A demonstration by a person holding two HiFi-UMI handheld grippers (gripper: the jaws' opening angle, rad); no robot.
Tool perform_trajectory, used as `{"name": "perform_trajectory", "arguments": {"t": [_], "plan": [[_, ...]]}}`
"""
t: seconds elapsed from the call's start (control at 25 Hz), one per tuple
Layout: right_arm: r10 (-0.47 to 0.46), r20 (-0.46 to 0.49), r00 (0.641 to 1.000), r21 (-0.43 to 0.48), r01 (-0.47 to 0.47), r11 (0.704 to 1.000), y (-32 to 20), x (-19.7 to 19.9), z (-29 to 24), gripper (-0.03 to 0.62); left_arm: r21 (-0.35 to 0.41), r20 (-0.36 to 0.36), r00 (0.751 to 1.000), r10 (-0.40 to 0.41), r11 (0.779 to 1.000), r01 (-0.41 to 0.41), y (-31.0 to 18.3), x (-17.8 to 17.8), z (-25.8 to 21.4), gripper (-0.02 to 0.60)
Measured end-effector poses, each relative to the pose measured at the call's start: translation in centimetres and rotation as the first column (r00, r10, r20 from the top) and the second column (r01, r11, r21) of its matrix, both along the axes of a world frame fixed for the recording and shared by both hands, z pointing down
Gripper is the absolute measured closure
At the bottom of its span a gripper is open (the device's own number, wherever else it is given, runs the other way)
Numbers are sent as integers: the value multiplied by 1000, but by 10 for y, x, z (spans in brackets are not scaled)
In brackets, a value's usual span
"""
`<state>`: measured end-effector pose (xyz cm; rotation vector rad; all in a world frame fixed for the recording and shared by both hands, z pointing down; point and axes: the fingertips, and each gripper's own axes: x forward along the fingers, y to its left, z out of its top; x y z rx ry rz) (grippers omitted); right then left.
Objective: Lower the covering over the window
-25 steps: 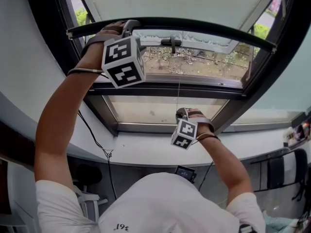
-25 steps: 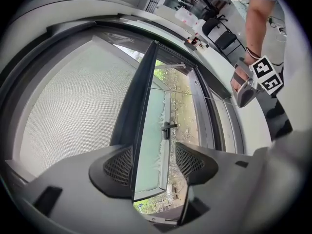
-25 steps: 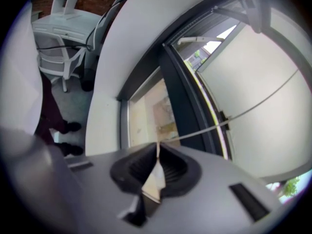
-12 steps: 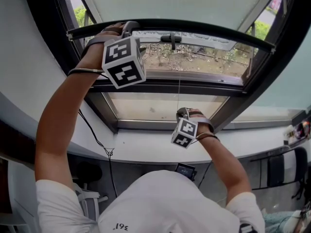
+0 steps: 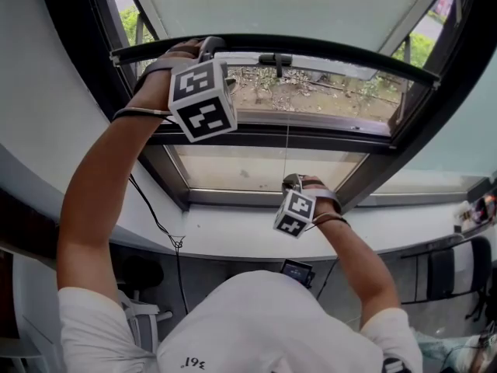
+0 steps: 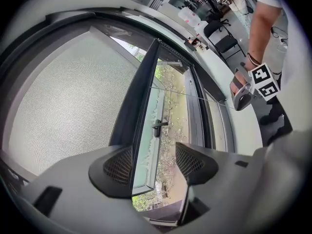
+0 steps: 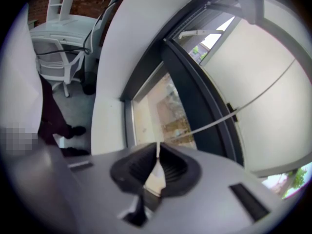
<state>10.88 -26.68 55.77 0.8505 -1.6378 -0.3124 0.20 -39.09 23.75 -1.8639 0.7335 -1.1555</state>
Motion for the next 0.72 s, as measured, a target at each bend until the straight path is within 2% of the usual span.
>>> {"name": "perform_trajectory", "arguments": {"t": [0.44, 0.72], "plan": [[-13, -16, 1000, -83, 11, 996, 12, -2, 32, 565, -69, 16, 1000, -2, 998, 4, 4, -2, 34, 314], [27, -4, 1000, -121, -28, 992, 17, 10, 55, 565, -98, 24, 1000, -9, 995, 11, 4, -3, 61, 314]]}}
